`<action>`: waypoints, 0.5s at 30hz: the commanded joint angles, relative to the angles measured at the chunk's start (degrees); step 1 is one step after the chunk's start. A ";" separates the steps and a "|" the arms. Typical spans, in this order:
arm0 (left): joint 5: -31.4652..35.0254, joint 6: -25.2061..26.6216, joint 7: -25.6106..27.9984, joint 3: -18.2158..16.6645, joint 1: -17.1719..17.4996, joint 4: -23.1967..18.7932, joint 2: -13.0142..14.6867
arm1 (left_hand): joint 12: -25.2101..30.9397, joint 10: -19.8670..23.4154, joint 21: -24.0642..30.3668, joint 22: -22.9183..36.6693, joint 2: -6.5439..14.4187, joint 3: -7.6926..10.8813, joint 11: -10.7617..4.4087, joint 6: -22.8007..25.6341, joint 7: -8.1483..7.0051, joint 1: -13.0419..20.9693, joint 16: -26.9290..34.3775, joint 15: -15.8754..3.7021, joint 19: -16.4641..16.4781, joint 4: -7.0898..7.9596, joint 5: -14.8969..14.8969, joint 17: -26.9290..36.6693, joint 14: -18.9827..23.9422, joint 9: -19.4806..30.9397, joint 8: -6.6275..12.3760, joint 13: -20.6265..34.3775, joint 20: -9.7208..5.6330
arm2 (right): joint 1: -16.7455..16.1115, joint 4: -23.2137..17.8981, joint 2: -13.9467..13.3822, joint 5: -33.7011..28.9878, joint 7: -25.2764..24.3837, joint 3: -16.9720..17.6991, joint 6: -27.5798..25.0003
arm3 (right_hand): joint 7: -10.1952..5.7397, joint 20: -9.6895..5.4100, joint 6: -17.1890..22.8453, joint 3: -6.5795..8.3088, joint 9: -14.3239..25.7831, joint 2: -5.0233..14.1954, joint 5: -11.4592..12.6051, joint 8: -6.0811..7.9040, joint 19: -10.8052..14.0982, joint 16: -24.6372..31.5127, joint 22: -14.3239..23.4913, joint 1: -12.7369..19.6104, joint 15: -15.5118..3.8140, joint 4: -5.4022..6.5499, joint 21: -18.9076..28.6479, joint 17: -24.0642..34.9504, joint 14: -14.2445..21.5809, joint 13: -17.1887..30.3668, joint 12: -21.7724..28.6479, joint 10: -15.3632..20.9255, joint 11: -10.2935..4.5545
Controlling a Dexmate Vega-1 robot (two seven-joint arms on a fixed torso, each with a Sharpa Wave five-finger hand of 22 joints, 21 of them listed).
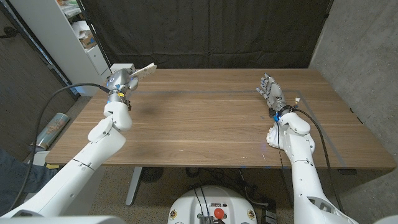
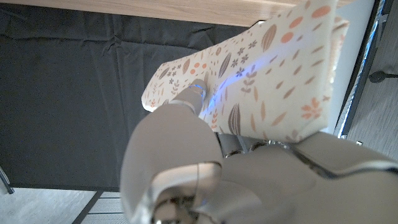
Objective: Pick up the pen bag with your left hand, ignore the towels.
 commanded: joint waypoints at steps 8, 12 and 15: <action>1.79 -1.16 -1.16 -3.21 2.18 -4.22 0.37 | -0.20 0.42 0.53 0.06 -0.43 0.00 -0.06 0.59 -0.16 -0.65 0.33 -1.99 0.23 0.44 -0.11 0.15 0.41 0.16 -0.41 0.34 0.46 | -1.41 -1.87 0.25 0.23 -0.47 -0.44 -0.39 | 0.01 0.35 0.61 -0.01 0.33 0.35 0.46 0.20 0.21 0.43 0.28 0.49 0.25 0.00 0.30 0.32 0.19 0.30 0.14 0.30 0.31; 2.29 -1.20 -1.31 -3.46 2.61 -4.60 0.23 | -0.25 0.40 0.59 0.06 -0.41 0.00 -0.06 0.50 -0.03 -0.71 0.23 -1.90 0.14 0.47 -0.11 0.18 0.24 0.16 -0.50 0.38 0.53 | -1.58 -2.06 0.26 0.27 -0.48 -0.60 -0.48 | 0.04 0.34 0.65 -0.03 0.33 0.37 0.46 0.21 0.22 0.43 0.28 0.51 0.26 -0.01 0.30 0.32 0.19 0.30 0.12 0.27 0.33; 2.50 -1.23 -1.36 -3.67 2.73 -4.61 -0.02 | -0.28 0.40 0.63 0.06 -0.42 -0.02 0.06 0.52 -0.04 -0.80 0.20 -1.83 0.07 0.52 -0.12 0.22 0.21 0.16 -0.53 0.40 0.57 | -1.78 -2.31 0.26 0.23 -0.50 -0.72 -0.59 | 0.02 0.32 0.68 -0.05 0.33 0.38 0.46 0.22 0.23 0.43 0.28 0.51 0.28 -0.01 0.30 0.32 0.19 0.30 0.13 0.29 0.30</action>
